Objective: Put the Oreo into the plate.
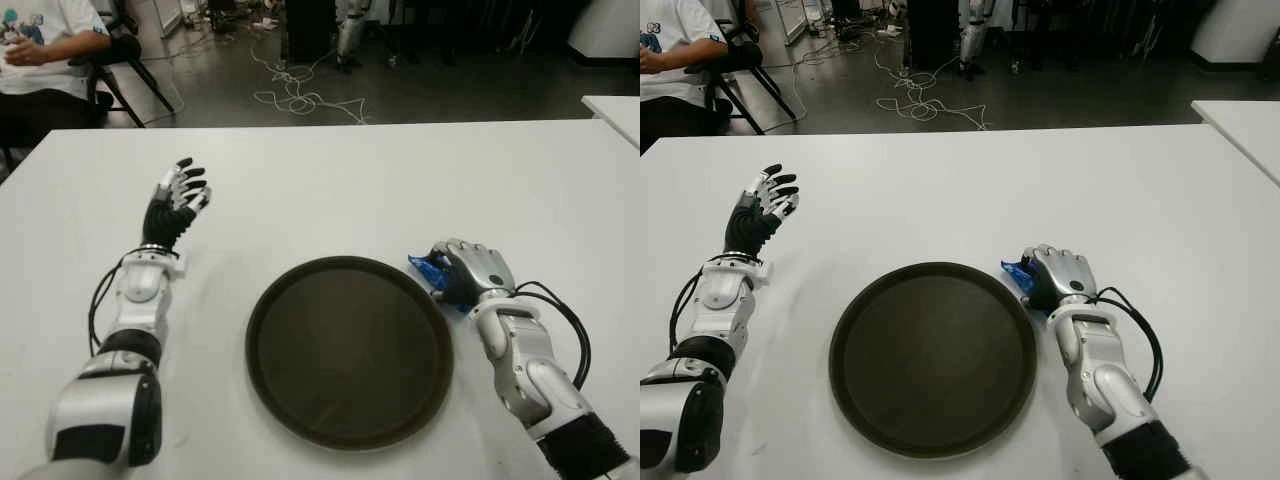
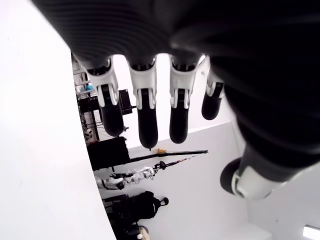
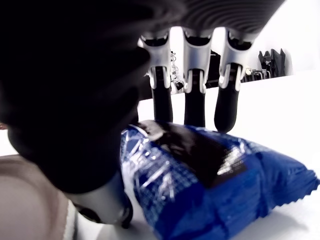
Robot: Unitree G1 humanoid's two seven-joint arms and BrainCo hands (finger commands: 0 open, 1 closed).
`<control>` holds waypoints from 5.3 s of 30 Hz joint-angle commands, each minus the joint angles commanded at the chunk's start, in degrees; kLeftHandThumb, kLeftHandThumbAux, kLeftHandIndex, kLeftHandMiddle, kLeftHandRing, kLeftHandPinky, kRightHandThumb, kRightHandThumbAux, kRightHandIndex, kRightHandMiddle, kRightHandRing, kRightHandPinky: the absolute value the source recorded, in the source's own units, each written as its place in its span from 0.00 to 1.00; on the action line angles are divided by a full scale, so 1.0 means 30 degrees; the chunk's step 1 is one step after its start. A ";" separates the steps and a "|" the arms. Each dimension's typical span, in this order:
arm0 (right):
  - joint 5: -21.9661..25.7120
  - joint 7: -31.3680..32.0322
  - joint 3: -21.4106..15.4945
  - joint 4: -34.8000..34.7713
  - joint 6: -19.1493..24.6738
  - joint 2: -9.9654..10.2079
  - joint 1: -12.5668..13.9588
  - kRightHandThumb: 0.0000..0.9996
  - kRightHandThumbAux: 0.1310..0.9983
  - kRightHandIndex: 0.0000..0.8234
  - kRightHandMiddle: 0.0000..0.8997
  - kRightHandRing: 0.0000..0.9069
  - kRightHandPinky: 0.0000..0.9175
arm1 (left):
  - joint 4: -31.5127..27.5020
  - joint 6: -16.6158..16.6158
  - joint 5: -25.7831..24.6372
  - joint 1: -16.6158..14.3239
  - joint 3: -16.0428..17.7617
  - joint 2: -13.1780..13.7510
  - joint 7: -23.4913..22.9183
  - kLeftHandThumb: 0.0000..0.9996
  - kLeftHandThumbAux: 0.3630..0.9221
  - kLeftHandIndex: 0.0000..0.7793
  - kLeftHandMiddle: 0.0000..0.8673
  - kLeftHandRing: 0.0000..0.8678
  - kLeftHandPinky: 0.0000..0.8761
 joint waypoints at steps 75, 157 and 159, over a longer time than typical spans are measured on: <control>0.0611 -0.1972 -0.1342 -0.1181 -0.1251 -0.0364 -0.0565 0.69 0.70 0.51 0.67 0.68 0.64 | 0.0092 -0.0118 0.0008 -0.0087 -0.0377 -0.0128 0.0189 0.31 0.50 0.16 0.24 0.22 0.19; 0.0559 0.1622 0.2202 -0.4187 -0.7627 0.0823 -0.3489 0.69 0.70 0.51 0.67 0.70 0.70 | 0.0000 0.0227 -0.0203 -0.0136 -0.0252 -0.0599 -0.0020 0.34 0.41 0.15 0.25 0.23 0.22; 0.0532 0.1701 0.2159 -0.4203 -0.7704 0.0764 -0.3480 0.69 0.70 0.51 0.67 0.70 0.70 | 0.0006 0.0215 -0.0166 -0.0139 -0.0260 -0.0598 0.0022 0.34 0.41 0.15 0.25 0.23 0.22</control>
